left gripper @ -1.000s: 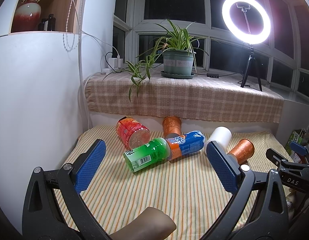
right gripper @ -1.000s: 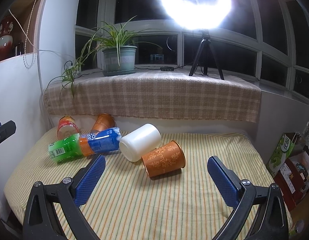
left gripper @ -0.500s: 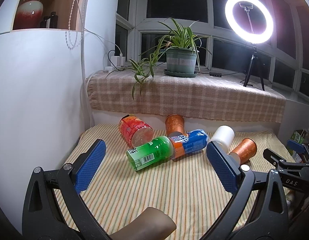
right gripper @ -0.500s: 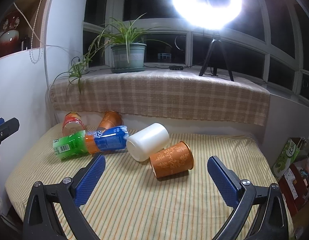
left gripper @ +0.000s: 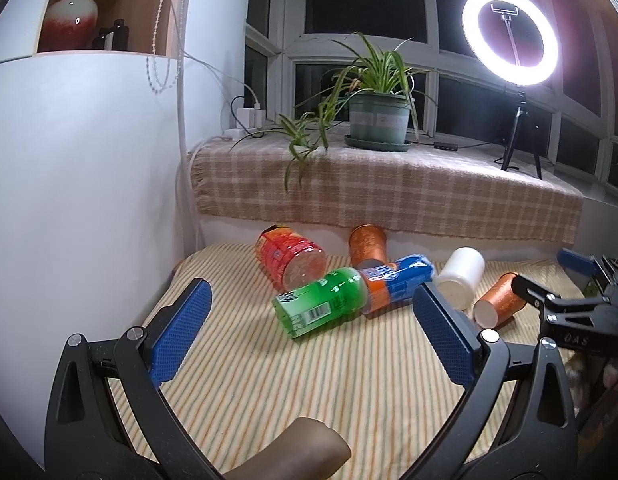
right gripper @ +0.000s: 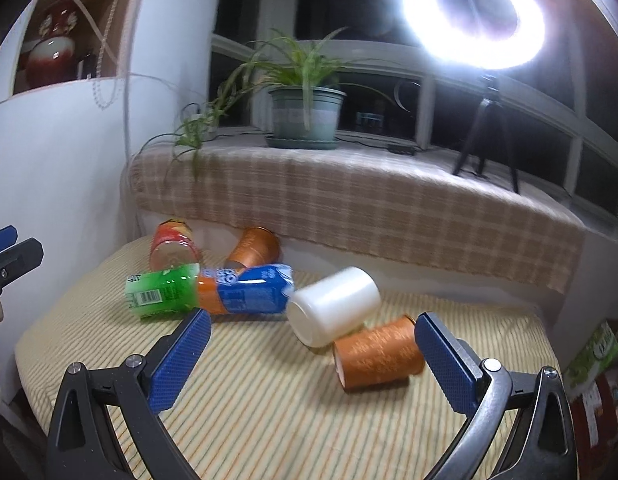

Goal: Flip cup upright
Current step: 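Move the right gripper down over the lying blue-and-orange Arctic Ocean bottle and close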

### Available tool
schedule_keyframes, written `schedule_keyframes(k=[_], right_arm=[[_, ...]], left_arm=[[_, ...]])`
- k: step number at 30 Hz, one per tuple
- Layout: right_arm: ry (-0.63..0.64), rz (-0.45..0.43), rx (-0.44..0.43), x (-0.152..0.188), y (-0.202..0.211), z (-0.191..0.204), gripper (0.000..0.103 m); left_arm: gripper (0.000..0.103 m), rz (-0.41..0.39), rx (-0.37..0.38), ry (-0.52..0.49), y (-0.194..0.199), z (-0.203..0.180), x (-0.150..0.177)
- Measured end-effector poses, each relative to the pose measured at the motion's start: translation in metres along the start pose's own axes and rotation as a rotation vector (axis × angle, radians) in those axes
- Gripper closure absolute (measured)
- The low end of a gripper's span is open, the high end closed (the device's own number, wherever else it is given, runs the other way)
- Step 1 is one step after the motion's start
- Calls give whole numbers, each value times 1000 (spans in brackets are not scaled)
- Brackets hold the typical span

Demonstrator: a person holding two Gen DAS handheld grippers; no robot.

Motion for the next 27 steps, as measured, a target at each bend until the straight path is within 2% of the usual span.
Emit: schedule_keyframes(k=[6,11,15,21,27], right_arm=[[106,18,-100,-15,-30,17,0],[303,92,-223,-20,-60,43,1],[483,140,-277,-17,-79,64,4],[697,231,-314,-8,-113,86,12],[903,268,-325,0,-139,102,13]], left_arm=[[1,19,-34,5,0,19,8],[1,36,-65,17,0,36,14],[1,48,-89,30,-2,48,17],[1,63,-114,39,-5,59,20],[1,70,-153,55,-7,70,21]])
Point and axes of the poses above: each gripper's, at about its wrist camera, not at the fingertips, and y roughly against the way its jaws point, z to its left, x to its underside, the point moved 5 cm from there along -y, roughly the way its jaws point, and after that the axes turned 1 degree about x, right-handed, at the moved point
